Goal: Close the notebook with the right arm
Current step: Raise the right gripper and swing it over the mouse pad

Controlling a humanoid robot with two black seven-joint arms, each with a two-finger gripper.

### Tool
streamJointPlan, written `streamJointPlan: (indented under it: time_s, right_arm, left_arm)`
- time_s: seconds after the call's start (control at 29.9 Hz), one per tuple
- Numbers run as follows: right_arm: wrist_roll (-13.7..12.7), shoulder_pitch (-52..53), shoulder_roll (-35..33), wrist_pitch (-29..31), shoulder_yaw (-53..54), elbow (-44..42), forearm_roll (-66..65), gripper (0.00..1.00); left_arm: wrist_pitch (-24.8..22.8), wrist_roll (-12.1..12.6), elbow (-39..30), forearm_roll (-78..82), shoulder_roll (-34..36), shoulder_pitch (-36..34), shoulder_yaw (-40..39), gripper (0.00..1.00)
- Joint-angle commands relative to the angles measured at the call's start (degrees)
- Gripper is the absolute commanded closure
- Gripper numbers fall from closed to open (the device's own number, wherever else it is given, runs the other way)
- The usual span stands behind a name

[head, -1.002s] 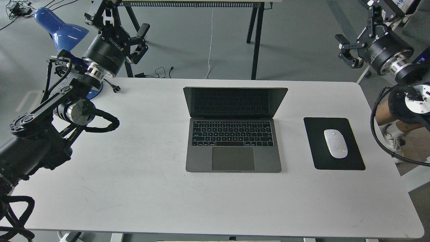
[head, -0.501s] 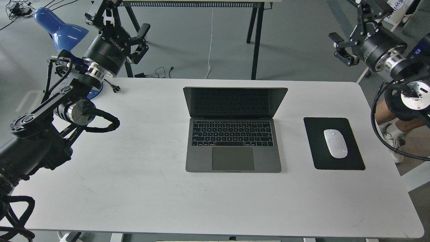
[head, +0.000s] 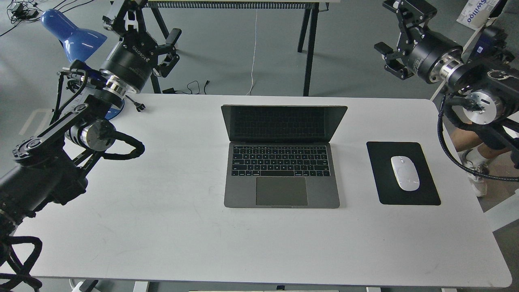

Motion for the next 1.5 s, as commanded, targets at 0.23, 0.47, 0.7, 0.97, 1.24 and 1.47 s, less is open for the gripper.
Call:
streamJointPlan:
  time_s: [0.23, 0.47, 0.7, 0.97, 1.24, 1.47]
  right_arm:
    - [-0.4, 0.8, 5.6, -2.9, -4.3, -0.8, -5.9, 0.0]
    - [-0.6, 1.1, 6.7, -3.8, -5.8, -2.5, -7.0, 0.0]
    - [-1.1, 2.2, 9.0, -4.3, -8.9, -6.3, -7.2, 0.0]
    - [-1.1, 2.3, 12.1, -4.3, -9.3, -9.6, -7.0, 0.0]
    - [-1.1, 2.3, 13.2, -4.2, -9.4, -9.5, -7.0, 0.0]
    - [-1.1, 1.9, 13.2, -3.6, -9.5, -9.3, -7.0, 0.0]
  left_arm:
    - [0.0, 0.0, 0.0, 0.0, -0.1, 0.0, 0.0, 0.0]
    - [0.0, 0.0, 0.0, 0.0, 0.0, 0.0, 0.0, 0.0]
    - [0.0, 0.0, 0.1, 0.0, 0.0, 0.0, 0.0, 0.0]
    - [0.0, 0.0, 0.0, 0.0, -0.1, 0.0, -0.1, 0.0]
    - [0.0, 0.0, 0.0, 0.0, -0.1, 0.0, 0.0, 0.0]
    - [0.0, 0.0, 0.0, 0.0, -0.1, 0.0, -0.1, 0.0]
